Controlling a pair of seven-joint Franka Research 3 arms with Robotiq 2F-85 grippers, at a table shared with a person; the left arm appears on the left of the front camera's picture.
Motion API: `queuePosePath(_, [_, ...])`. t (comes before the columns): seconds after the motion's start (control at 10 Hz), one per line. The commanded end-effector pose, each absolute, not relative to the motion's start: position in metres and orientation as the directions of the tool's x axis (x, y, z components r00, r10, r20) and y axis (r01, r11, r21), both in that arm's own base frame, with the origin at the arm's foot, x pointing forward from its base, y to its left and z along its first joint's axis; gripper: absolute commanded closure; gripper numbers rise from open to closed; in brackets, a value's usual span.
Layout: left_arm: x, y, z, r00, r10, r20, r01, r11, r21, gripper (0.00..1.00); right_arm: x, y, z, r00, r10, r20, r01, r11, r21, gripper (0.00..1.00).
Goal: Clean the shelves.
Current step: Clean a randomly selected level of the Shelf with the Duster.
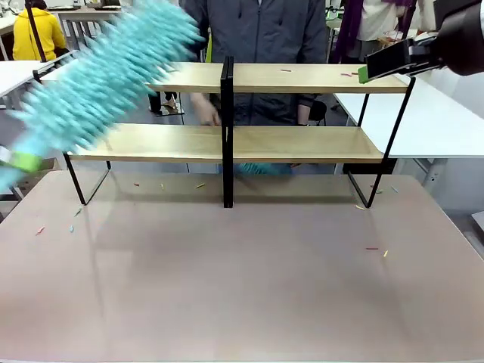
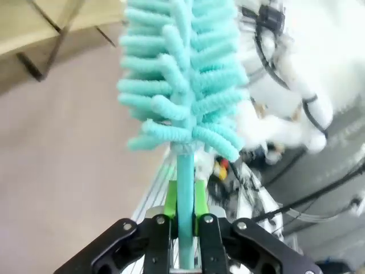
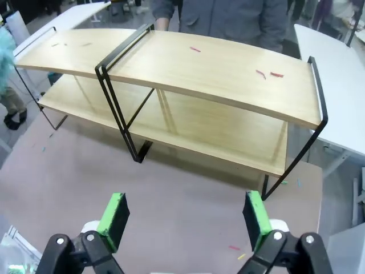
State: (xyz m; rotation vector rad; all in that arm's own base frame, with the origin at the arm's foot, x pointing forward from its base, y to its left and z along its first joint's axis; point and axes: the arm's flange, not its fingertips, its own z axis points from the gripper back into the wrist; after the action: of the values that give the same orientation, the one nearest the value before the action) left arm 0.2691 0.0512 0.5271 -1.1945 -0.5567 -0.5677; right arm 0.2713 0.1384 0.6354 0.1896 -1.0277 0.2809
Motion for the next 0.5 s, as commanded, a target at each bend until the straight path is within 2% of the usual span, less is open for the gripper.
queuePosePath(0.0, [0.231, 0.096, 0.541, 0.471, 0.676, 0.567, 0.447, 0.372, -0.814, 0.87, 0.271, 0.138, 0.636, 0.484, 0.139, 0.864, -0.318, 0.948, 0.026, 0.0])
queuePosePath(0.1, [0.204, 0.126, 0.547, 0.266, 0.828, 0.494, 0.416, 0.364, -0.834, 0.87, 0.271, 0.138, 0.636, 0.484, 0.139, 0.864, -0.318, 0.948, 0.026, 0.0])
queuePosePath(0.2, [0.187, 0.147, 0.545, 0.144, 0.91, 0.389, 0.391, 0.309, -0.867, 0.87, 0.271, 0.138, 0.636, 0.484, 0.139, 0.864, -0.318, 0.948, 0.026, 0.0])
queuePosePath(0.3, [0.181, 0.173, 0.535, 0.036, 0.962, 0.271, 0.287, 0.249, -0.925, 0.87, 0.271, 0.138, 0.636, 0.484, 0.139, 0.864, -0.318, 0.948, 0.026, 0.0])
queuePosePath(0.4, [0.185, 0.195, 0.518, 0.031, 0.989, 0.143, 0.233, 0.132, -0.964, 0.87, 0.271, 0.138, 0.636, 0.484, 0.139, 0.864, -0.318, 0.948, 0.026, 0.0])
